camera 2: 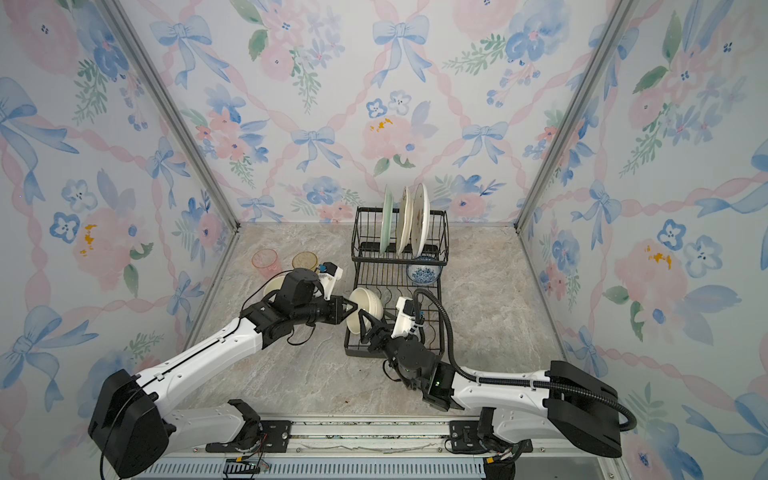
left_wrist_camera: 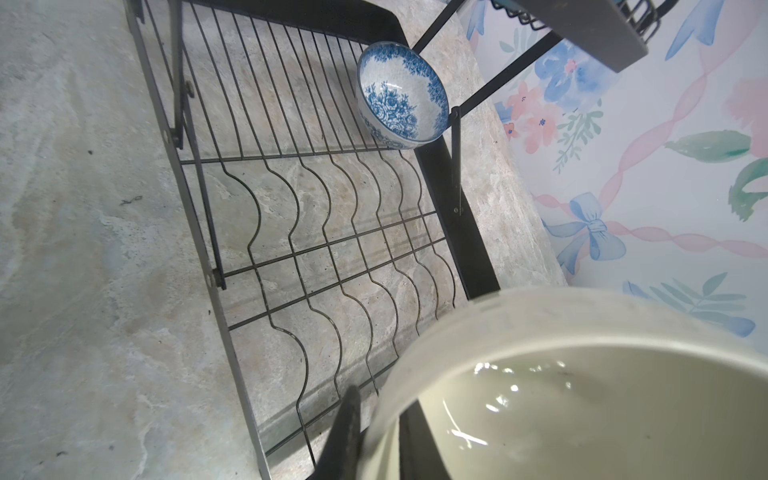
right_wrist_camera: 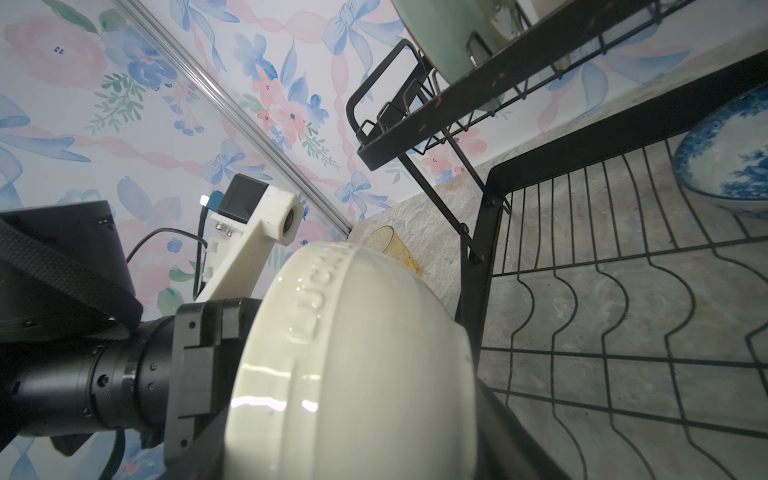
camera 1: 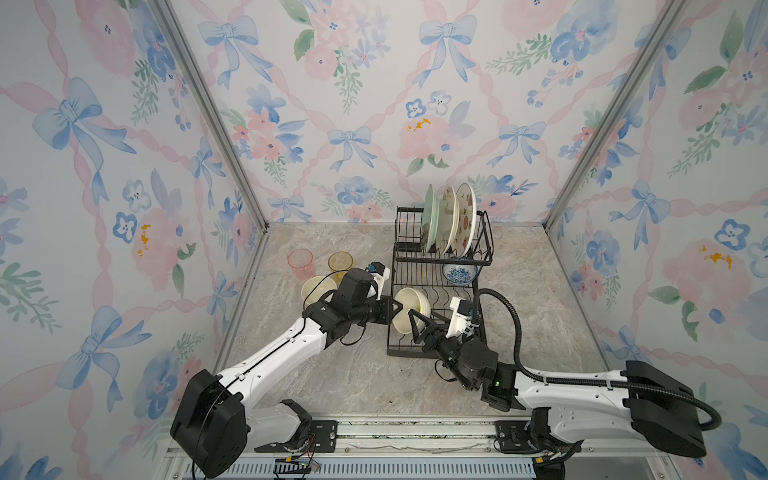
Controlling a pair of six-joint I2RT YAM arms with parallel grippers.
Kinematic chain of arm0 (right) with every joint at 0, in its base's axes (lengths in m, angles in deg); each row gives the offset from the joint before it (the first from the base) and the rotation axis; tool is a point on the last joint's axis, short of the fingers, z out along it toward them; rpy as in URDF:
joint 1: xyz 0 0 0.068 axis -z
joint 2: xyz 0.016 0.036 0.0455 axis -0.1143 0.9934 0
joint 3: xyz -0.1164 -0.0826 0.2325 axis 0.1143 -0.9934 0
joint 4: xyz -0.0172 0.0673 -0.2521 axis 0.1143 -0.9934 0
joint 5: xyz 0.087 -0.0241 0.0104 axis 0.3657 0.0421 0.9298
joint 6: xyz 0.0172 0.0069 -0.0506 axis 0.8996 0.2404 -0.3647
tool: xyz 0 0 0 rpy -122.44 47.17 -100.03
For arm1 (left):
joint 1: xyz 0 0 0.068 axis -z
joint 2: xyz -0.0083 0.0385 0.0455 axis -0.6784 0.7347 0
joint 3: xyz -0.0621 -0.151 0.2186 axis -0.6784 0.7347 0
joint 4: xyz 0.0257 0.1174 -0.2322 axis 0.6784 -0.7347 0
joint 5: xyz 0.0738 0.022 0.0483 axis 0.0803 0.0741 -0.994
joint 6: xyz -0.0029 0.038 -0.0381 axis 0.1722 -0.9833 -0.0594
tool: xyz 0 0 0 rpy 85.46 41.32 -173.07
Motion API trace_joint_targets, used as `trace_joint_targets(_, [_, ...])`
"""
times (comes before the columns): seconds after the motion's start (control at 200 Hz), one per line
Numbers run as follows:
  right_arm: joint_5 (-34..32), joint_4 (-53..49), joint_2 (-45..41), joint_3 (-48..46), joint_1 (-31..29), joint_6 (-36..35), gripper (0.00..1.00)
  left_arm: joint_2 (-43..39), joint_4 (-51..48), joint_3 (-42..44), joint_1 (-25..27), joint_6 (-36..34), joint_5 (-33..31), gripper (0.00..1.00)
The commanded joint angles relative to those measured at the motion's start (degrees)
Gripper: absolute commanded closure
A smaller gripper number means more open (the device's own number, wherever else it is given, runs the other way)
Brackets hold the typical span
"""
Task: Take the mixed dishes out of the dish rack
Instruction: 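Close the left gripper on the cream bowl rim while the right gripper holds it, then open the right gripper while the left gripper pulls the cream bowl away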
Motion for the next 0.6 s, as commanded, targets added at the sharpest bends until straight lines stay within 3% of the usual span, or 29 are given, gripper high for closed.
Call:
trace_joint_targets(0.0, [4.9,4.7,-0.1,1.5,-1.3,-0.7,0.35,0.6,1.9,-0.6,-0.2,0.8,-1.8,1.00])
trace_joint_targets(0.095, [5.0,4.3,-0.2,1.6,-1.4,-0.5,0.33,0.6,1.8,-0.5,-0.2,0.8,-1.7,1.00])
trace_joint_targets(0.38, [4.9,0.8,-0.3,2.6,-1.3,-0.4,0.14,-0.9,1.7,0.1,-0.6,0.1,-4.1,1.00])
trace_joint_targets(0.595, [4.2,-3.9,-3.3,2.9,-1.3,-1.9,0.02,-2.6,1.2,0.9,-4.6,-0.2,-3.9,1.00])
